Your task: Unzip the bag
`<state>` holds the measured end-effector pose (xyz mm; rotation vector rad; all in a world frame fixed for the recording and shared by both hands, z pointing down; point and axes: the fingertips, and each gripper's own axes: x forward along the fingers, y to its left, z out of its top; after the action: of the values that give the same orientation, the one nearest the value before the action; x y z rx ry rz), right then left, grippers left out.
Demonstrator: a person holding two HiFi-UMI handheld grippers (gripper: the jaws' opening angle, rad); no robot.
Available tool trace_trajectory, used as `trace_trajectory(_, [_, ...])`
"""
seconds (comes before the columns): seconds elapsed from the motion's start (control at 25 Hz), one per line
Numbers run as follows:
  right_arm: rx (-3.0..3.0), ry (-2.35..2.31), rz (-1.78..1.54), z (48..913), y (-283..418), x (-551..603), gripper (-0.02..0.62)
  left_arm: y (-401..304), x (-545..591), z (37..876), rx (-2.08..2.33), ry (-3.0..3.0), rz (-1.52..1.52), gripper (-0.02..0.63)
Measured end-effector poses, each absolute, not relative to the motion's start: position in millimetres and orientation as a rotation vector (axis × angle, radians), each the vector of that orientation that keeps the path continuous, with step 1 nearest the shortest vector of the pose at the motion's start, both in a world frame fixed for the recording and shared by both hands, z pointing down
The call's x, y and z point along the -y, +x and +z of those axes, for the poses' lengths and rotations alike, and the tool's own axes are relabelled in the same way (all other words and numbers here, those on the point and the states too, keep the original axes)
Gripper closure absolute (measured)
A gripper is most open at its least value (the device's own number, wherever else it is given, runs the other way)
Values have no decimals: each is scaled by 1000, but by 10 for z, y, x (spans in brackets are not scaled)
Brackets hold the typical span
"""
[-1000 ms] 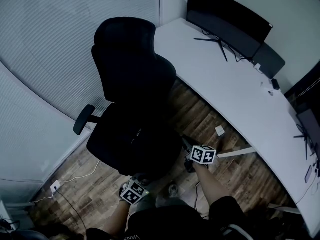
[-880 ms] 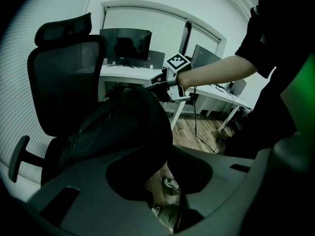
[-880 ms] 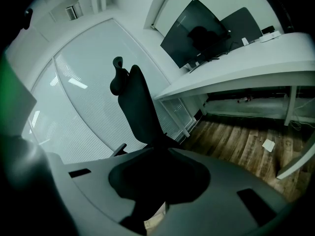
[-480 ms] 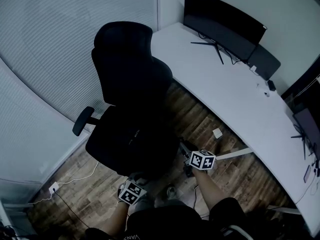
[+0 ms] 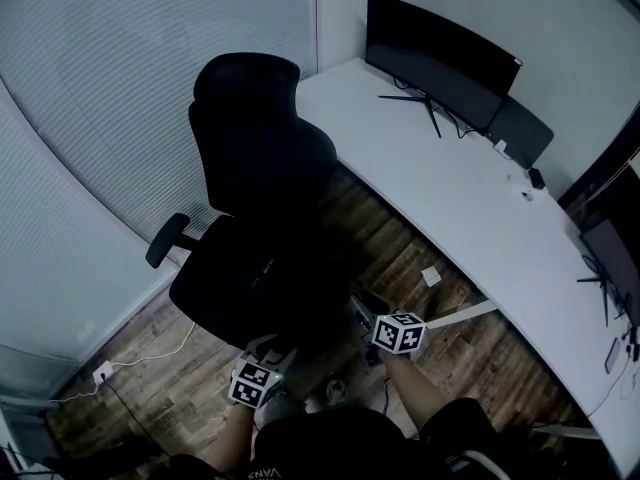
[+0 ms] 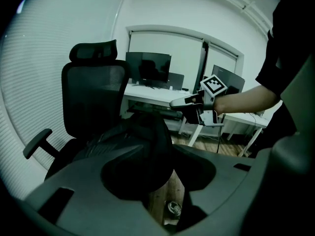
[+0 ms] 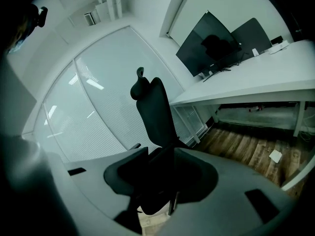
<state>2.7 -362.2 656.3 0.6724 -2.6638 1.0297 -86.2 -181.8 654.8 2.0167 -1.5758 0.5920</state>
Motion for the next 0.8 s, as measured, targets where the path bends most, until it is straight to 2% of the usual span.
trace_trajectory(0.36, [2759,576,968,6204,295,3269,452,-645,1705,6396,1704,1984,516,426])
trace_trajectory(0.8, [2807,682,890,5964,424,2758,453,-653,1460,6082,1762,2058,484,426])
